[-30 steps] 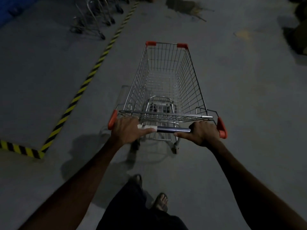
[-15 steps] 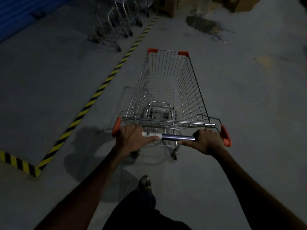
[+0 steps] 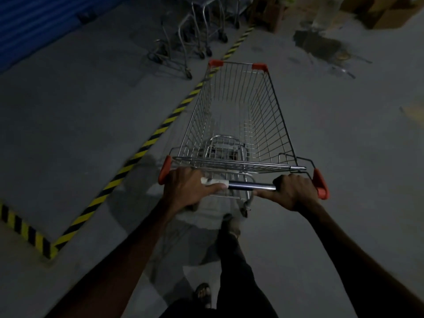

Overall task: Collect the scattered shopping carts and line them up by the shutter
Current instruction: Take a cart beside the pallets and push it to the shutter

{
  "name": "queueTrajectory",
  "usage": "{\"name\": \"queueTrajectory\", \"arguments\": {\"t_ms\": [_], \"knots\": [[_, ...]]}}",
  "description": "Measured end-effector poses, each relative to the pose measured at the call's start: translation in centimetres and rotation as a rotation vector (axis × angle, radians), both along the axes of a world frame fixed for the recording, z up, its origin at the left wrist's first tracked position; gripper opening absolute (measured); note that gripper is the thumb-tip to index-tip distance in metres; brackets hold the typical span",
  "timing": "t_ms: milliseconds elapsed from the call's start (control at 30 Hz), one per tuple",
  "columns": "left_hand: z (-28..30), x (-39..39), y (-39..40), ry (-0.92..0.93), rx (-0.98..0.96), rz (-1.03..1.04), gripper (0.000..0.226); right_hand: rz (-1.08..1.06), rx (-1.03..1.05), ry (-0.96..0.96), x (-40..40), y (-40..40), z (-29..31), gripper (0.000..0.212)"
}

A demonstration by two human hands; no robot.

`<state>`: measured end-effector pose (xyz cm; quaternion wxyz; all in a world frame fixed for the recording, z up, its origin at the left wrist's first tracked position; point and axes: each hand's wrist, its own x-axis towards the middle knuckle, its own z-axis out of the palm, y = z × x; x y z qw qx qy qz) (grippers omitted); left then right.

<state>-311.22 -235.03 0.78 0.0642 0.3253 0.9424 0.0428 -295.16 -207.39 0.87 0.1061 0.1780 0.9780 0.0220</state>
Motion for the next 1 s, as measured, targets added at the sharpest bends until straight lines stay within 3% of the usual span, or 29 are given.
{"name": "queueTrajectory", "arguments": {"t_ms": [200, 600, 733, 1000], "knots": [[-1.1, -10.6, 4.6, 0.135, 0.220, 0.019, 0.088, 0.092, 0.005, 0.005, -12.6, 6.1, 0.1, 0.106], [-2.3, -30.1, 12.0, 0.010, 0.128, 0.209, 0.087, 0.250, -0.011, -0.021, -36.4, 15.3, 1.0, 0.102], [-1.5, -36.7, 14.2, 0.102, 0.117, 0.268, 0.095, 0.272, -0.012, 0.007, -44.8, 17.7, 0.4, 0.107], [-0.7, -51.2, 17.4, 0.090, 0.233, 0.321, 0.091, 0.348, -0.028, -0.012, -62.2, 21.4, 0.8, 0.105]]}}
